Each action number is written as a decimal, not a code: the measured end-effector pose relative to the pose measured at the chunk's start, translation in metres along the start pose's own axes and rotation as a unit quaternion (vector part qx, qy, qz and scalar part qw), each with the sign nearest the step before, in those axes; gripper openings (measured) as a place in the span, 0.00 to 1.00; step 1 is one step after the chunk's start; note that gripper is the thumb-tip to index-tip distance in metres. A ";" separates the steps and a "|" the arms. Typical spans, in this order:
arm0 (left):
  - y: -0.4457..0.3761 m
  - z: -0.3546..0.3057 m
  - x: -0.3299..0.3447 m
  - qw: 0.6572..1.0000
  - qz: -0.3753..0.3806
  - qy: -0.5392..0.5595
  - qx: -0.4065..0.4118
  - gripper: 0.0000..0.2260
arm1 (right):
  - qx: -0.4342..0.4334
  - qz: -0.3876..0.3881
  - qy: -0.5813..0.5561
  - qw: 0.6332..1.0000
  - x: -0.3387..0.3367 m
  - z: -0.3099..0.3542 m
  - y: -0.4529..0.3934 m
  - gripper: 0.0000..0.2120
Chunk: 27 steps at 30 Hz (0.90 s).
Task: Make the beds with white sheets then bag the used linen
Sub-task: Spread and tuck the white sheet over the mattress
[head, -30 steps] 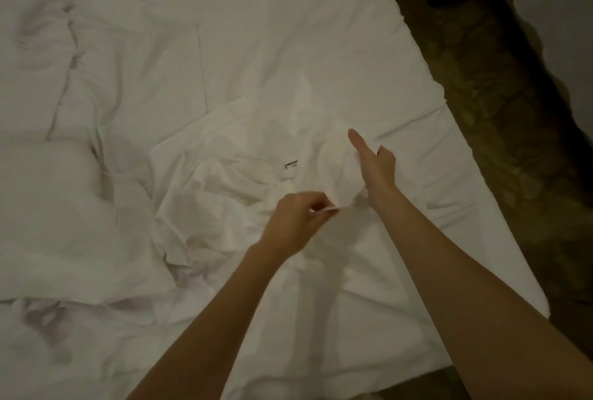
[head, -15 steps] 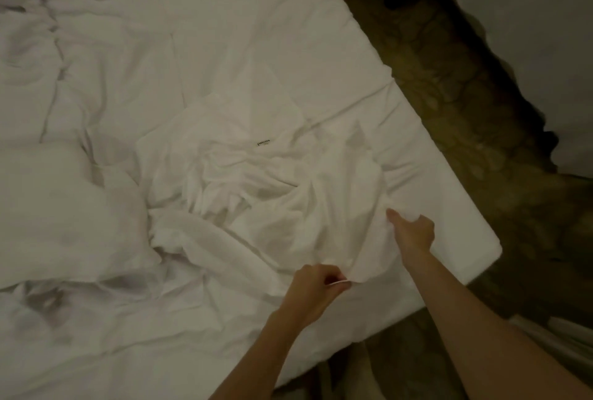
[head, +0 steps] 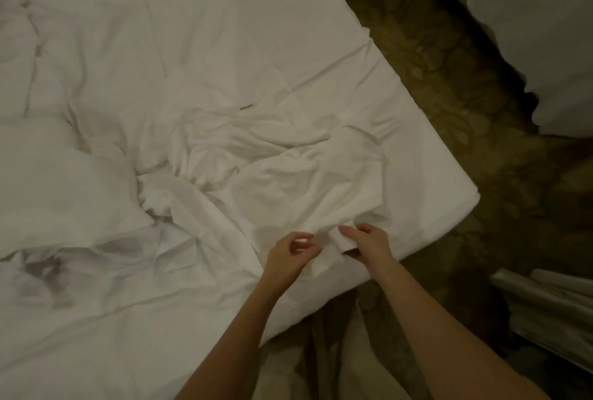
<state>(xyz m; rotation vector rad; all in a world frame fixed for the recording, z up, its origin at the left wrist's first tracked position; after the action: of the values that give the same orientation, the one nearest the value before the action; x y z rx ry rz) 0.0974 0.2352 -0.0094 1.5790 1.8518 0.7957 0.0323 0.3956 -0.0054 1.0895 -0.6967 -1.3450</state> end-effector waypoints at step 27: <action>-0.050 -0.088 -0.138 0.981 -0.167 -0.035 0.090 0.05 | -0.295 -0.074 0.132 0.944 0.096 0.173 -0.019 0.06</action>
<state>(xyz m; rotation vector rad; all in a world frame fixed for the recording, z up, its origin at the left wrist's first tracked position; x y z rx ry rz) 0.0185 0.0863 0.0175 1.3257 2.1102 0.4276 -0.1172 0.2682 0.0253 0.8163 0.0023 -1.3761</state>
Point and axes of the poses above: each hand's wrist, its own y-axis away from the middle knuckle, its own x-axis out of the palm, z = x × y, the point moved 1 cm from there along -y, towards the middle knuckle, and after that the axes turned 11 degrees about y, right-handed, at the moved point
